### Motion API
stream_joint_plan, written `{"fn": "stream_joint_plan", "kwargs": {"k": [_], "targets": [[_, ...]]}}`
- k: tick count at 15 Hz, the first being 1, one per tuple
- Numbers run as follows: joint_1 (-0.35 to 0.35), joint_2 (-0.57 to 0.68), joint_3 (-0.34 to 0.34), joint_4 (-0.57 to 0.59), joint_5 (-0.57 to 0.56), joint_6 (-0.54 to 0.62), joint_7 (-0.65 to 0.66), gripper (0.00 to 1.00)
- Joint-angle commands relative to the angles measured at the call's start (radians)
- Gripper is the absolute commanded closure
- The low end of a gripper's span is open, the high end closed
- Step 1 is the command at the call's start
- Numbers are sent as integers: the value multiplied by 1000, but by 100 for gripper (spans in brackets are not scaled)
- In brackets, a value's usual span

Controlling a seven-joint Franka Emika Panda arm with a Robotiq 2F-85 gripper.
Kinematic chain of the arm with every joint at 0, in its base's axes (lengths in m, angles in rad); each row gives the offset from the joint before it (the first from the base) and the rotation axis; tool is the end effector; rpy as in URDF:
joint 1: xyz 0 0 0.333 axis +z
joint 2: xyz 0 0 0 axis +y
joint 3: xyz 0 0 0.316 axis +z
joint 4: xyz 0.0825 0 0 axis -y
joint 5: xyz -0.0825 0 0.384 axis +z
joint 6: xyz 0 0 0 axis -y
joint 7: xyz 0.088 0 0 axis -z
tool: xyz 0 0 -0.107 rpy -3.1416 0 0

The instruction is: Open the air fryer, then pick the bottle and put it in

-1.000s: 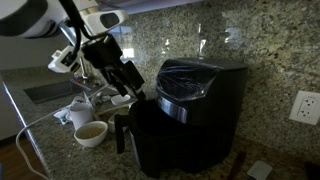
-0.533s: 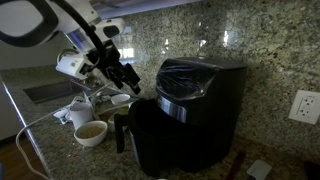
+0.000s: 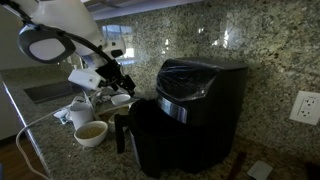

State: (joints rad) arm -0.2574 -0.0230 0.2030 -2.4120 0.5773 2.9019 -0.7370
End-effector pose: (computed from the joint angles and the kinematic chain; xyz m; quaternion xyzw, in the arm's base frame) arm 0.5175 -0.0609 0.3701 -0.9578 -0.0751 -0.2761 0.0291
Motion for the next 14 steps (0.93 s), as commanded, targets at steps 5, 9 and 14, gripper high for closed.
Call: {"fn": "stream_joint_plan", "kwargs": {"k": [5,9,14], "targets": [[2,128,5,114,32,27,-92,0],[-2,177,14,158,46,22,-114,0],[-10,224,25,195,54,25,-124,0]]}}
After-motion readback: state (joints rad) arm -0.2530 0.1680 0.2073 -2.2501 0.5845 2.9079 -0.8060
